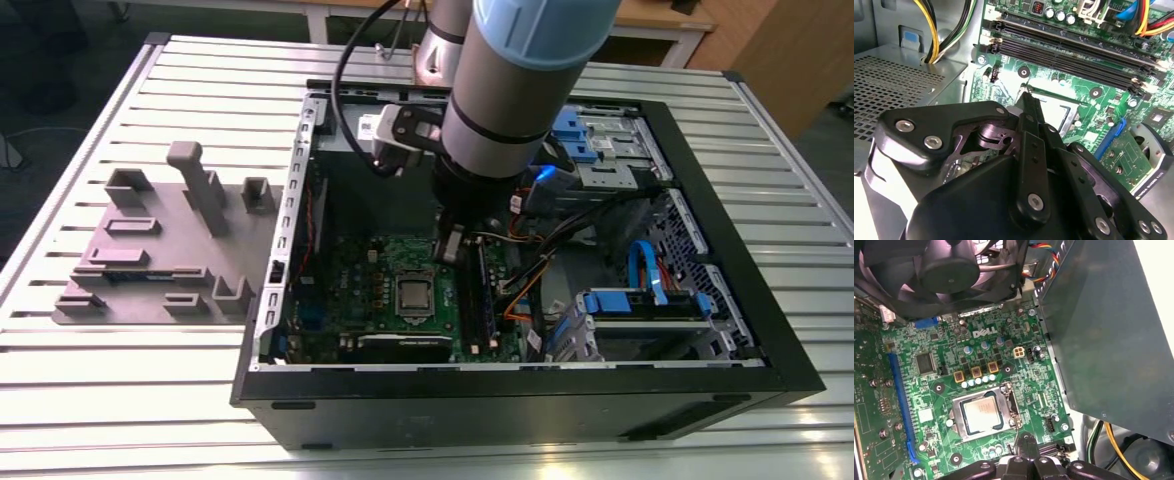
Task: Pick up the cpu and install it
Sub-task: 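Install the first cpu locking lever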
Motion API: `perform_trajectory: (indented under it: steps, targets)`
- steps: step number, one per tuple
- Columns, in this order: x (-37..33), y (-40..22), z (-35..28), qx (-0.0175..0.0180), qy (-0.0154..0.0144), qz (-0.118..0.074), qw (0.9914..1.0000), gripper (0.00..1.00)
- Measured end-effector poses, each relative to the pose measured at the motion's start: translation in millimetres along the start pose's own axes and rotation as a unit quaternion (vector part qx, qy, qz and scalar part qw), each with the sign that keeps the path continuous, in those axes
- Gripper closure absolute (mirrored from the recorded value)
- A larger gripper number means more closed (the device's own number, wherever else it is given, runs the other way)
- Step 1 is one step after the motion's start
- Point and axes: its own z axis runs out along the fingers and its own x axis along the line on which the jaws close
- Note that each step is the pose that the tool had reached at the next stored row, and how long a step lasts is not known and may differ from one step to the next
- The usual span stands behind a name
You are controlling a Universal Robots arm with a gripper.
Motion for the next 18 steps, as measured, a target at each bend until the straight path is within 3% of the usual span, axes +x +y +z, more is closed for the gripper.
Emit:
perform_trajectory:
  steps: [18]
  targets:
    - [11.9,-3.1,1.1,-0.0004,0.0041,-0.018,0.99983,0.9]
